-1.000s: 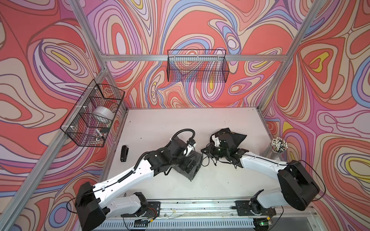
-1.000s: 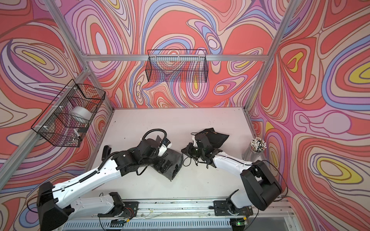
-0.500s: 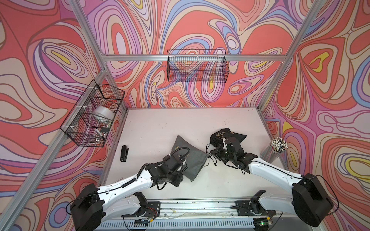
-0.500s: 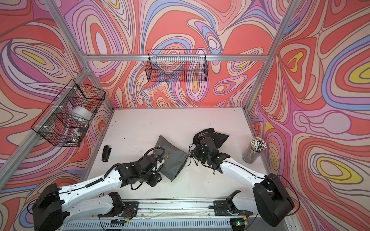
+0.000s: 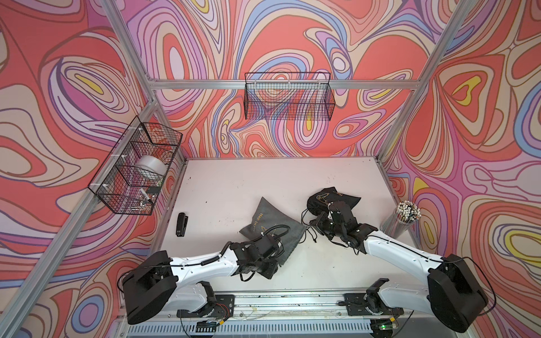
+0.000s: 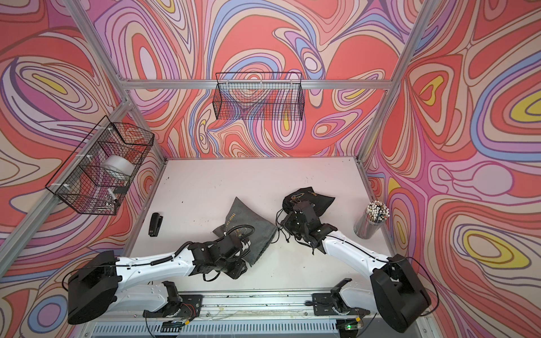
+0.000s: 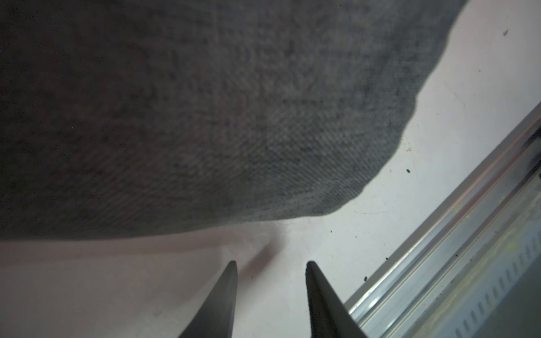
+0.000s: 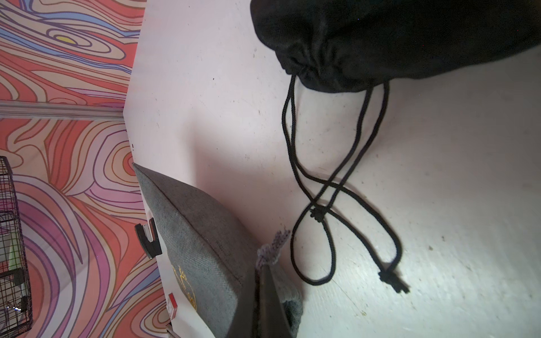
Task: Pack away hair dryers
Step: Pull the drawstrings on both sides of the drawstring bag.
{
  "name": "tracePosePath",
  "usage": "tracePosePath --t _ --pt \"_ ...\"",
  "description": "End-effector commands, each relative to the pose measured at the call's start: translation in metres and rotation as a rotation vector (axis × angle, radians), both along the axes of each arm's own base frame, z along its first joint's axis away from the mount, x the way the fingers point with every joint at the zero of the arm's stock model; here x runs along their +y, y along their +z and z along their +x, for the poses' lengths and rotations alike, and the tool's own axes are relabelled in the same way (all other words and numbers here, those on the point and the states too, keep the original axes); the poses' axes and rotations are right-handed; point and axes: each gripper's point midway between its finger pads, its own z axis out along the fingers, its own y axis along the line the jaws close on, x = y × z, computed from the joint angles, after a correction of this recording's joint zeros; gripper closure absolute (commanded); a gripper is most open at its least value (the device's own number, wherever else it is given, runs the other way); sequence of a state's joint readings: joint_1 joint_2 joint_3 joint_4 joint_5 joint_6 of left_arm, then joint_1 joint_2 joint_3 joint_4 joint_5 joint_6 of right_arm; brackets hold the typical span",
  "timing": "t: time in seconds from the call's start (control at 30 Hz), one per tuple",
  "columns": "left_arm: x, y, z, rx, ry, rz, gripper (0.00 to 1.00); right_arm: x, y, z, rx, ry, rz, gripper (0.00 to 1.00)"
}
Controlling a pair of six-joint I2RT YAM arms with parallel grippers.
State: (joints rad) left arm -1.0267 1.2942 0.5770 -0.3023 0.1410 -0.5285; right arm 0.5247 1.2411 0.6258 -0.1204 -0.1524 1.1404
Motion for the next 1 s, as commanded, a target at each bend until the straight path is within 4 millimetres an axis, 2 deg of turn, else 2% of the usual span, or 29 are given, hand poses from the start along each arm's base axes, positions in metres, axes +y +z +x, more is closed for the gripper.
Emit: tracePosePath --t 0.0,0.17,0.3,0.43,0.63,0.7,0.83,0.9,0.97 --pt "-0.023 0.013 0.010 -0.045 -0.005 -0.067 0.48 -0.004 0.008 0.003 -0.017 -0.016 -0.007 1.00" --pt "-0.031 0.006 0.015 -0.080 -0.037 -0.035 0.37 -0.003 0.008 0.003 -0.017 -0.017 -0.003 1.00" --pt "-0.037 -0.003 0.019 -0.091 -0.057 -0.009 0.35 -0.003 0.009 0.004 -0.019 -0.021 0.002 1.00" --pt "-0.040 -0.012 0.023 -0.110 -0.066 0.019 0.38 -0.004 0.011 0.004 -0.021 -0.024 0.004 1.00" --pt "-0.041 -0.019 0.027 -0.131 -0.074 0.048 0.55 -0.006 0.009 0.003 -0.011 -0.026 0.003 1.00" --pt "-0.038 -0.021 0.028 -0.139 -0.068 0.072 0.56 -0.006 0.010 0.003 -0.013 -0.027 0.006 1.00" --pt "-0.037 -0.018 0.034 -0.166 -0.038 0.083 0.63 -0.004 0.008 0.004 -0.007 -0.024 0.017 1.00" --pt "-0.036 -0.016 0.038 -0.178 -0.016 0.093 0.64 -0.003 0.009 0.004 -0.008 -0.026 0.022 1.00" --pt "-0.038 -0.016 0.040 -0.180 -0.014 0.105 0.56 -0.002 0.010 0.005 -0.010 -0.027 0.026 1.00"
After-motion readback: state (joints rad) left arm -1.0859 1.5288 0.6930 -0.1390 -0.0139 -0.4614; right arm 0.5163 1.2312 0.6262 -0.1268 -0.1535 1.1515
